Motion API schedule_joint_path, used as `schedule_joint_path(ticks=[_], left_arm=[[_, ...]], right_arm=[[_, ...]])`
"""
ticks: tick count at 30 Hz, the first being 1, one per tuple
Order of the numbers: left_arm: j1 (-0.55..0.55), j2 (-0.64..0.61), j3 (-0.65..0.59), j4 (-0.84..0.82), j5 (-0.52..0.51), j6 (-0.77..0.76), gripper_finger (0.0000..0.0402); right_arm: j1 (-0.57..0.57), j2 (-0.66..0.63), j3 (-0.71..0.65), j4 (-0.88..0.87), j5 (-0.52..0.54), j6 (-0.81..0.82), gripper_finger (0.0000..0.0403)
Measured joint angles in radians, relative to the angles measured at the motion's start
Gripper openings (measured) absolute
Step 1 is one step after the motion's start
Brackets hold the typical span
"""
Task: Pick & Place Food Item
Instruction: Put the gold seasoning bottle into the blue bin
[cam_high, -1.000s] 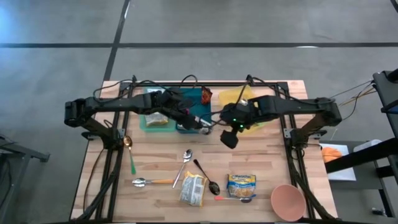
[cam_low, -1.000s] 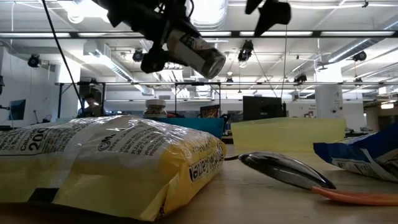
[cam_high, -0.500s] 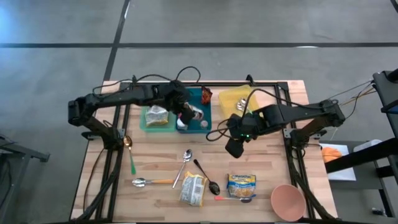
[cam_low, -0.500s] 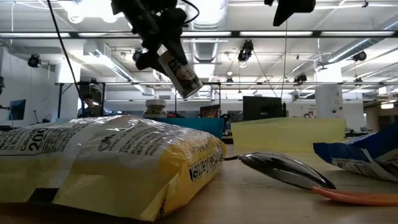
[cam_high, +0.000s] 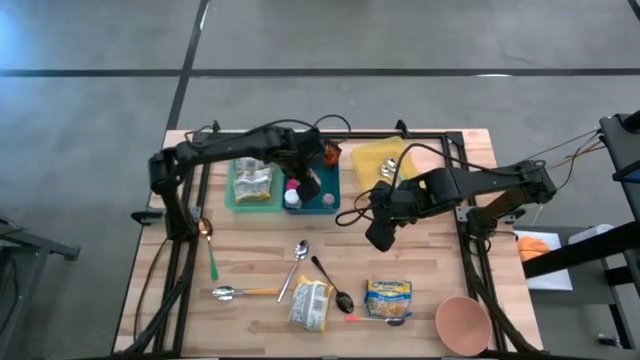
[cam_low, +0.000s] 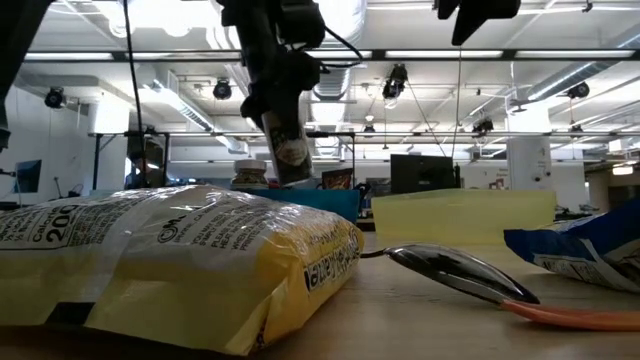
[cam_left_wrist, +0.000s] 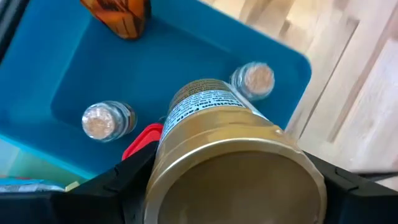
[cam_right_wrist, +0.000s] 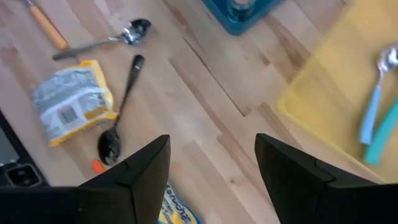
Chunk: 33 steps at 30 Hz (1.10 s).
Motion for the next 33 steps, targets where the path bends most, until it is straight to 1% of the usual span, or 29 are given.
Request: schedule_joint_path(ticks=[4, 7, 13, 18, 23, 28, 33], left_arm=[[-0.014, 0.013, -0.007, -0.001, -0.018, 0.036, 0.0281], [-0.035, 0.020, -0.008, 0.005, -0.021, 0.068, 0.0281], [-0.076, 0.019, -0.051, 0.047, -0.039, 0.104, 0.0281], [-0.085, 0.020, -0.094, 0.068, -0.045, 0.107, 0.0281], [-0.087, 0.019, -0.101, 0.079, -0.045, 0.107, 0.0281], [-0.102, 0.019, -0.139, 0.135, -0.045, 0.106, 0.0281], [-0.106, 0.019, -0.160, 0.145, -0.045, 0.106, 0.0281]], right_arm=[[0.000, 0.001, 0.000, -0.026, 0.003, -0.004, 0.0230], [0.000, 0.001, 0.000, -0.025, 0.027, -0.008, 0.0230], [0.000, 0.001, 0.000, -0.025, 0.047, -0.019, 0.0230], [0.000, 0.002, 0.000, -0.025, 0.048, -0.015, 0.0230], [0.000, 0.002, 0.000, -0.023, 0.050, -0.011, 0.0230], [0.000, 0.002, 0.000, -0.021, 0.052, -0.007, 0.0230], [0.000, 0.002, 0.000, -0.020, 0.052, -0.008, 0.0230]])
